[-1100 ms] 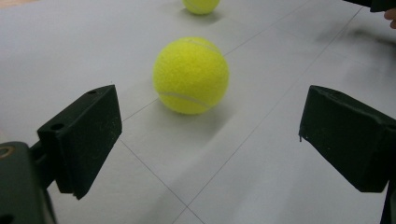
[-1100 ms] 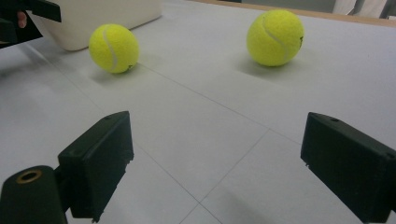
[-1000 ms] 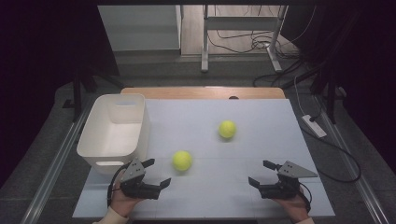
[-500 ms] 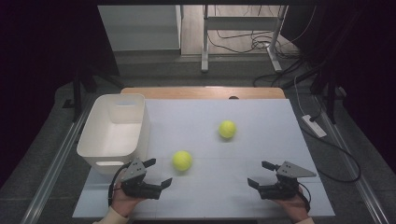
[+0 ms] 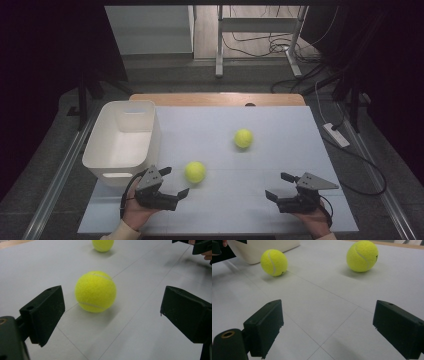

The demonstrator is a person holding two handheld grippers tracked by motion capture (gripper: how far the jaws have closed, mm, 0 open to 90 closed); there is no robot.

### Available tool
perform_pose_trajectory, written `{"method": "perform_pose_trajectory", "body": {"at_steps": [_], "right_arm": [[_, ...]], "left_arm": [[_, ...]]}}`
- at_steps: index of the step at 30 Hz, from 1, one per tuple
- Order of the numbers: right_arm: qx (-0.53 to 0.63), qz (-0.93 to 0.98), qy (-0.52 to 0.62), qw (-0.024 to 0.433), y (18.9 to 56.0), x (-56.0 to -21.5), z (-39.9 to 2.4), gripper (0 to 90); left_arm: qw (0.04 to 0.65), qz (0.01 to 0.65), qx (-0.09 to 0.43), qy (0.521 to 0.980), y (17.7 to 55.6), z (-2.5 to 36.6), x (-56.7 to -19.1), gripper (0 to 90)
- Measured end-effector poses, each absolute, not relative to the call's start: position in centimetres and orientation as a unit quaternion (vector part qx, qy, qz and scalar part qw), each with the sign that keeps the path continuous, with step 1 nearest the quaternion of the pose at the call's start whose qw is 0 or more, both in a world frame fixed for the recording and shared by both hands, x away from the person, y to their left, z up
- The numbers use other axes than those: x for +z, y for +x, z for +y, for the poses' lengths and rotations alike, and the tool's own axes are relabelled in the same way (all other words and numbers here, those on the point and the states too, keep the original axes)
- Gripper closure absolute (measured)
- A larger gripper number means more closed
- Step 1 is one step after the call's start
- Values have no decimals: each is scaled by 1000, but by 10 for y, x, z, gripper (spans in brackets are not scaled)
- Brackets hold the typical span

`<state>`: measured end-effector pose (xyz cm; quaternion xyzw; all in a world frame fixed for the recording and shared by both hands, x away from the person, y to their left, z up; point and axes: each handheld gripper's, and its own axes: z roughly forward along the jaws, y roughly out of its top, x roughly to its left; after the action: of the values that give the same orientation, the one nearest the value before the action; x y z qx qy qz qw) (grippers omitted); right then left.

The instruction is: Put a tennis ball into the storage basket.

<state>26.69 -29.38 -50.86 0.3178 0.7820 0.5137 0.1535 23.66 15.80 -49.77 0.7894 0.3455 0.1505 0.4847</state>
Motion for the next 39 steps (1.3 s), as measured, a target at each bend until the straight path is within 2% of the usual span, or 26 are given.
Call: {"method": "perform_pose_trajectory", "body": {"at_steps": [39], "right_arm": [[511, 779, 326, 158, 269, -510, -297, 111]], "left_arm": [[442, 350, 147, 813, 256, 131, -475, 62]]}}
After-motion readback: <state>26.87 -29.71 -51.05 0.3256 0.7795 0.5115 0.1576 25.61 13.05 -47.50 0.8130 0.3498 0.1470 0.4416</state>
